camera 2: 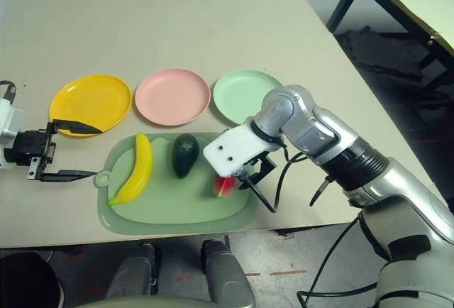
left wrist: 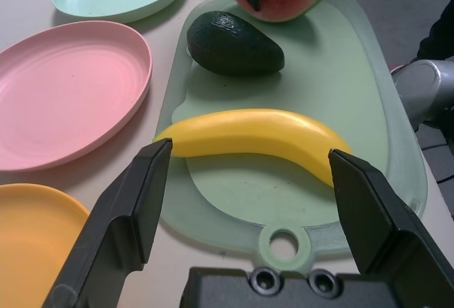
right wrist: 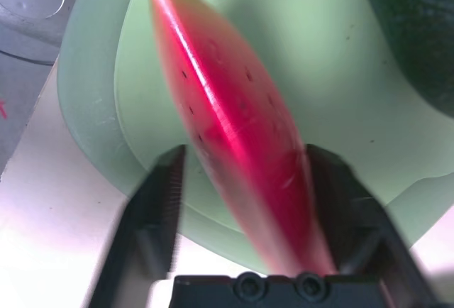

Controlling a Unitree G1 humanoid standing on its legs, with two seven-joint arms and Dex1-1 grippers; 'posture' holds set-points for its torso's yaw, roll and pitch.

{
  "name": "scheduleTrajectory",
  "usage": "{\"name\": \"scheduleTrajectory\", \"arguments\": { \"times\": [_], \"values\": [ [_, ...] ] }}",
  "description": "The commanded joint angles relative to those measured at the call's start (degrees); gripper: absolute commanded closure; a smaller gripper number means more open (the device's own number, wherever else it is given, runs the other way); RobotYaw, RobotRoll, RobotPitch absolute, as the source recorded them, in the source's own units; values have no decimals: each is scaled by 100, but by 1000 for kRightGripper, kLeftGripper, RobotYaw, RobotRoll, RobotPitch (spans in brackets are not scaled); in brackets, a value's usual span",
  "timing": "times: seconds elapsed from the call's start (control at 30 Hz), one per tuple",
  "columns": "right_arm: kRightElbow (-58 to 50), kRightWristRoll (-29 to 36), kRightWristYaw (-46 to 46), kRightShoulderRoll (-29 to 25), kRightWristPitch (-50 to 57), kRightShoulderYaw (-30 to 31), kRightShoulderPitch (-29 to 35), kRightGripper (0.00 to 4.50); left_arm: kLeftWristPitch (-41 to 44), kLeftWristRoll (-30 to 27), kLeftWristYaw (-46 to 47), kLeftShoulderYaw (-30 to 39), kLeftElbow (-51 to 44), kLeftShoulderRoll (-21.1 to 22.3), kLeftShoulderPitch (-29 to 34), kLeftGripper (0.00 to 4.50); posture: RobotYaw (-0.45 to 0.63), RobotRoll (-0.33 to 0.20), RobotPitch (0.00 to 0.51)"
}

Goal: Place the fruits into color-matched plates.

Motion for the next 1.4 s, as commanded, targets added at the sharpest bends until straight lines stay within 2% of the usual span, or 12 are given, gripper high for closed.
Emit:
{"name": "scheduleTrajectory", "arguments": {
  "times": [0.03,0.07,0.1,0.3,0.77,1.1,1.4],
  "values": [
    [-54,-62,20,-74,36,88,126,2571,-32,35,-20,22,-56,70,24,0,4,0,210],
    [-52,-70,20,-78,42,84,135,2782,-37,36,-24,25,-42,72,8,0,1,0,210],
    [-48,-74,20,-78,46,80,137,2809,-39,37,-27,25,-32,73,-3,0,1,0,210],
    [-82,10,20,-164,148,100,118,2810,-72,49,-50,10,29,59,-45,0,-5,0,209],
    [-385,906,20,-642,781,388,-659,2810,-192,95,-73,-83,226,-38,-116,0,-22,0,207],
    [37,975,20,-541,866,459,-1093,2810,-153,39,-20,-116,98,-94,-180,0,-20,0,202],
    [109,1030,20,-499,895,502,-1172,2810,10,-42,-21,-60,-22,-125,-215,0,-20,0,198]
  ]
}}
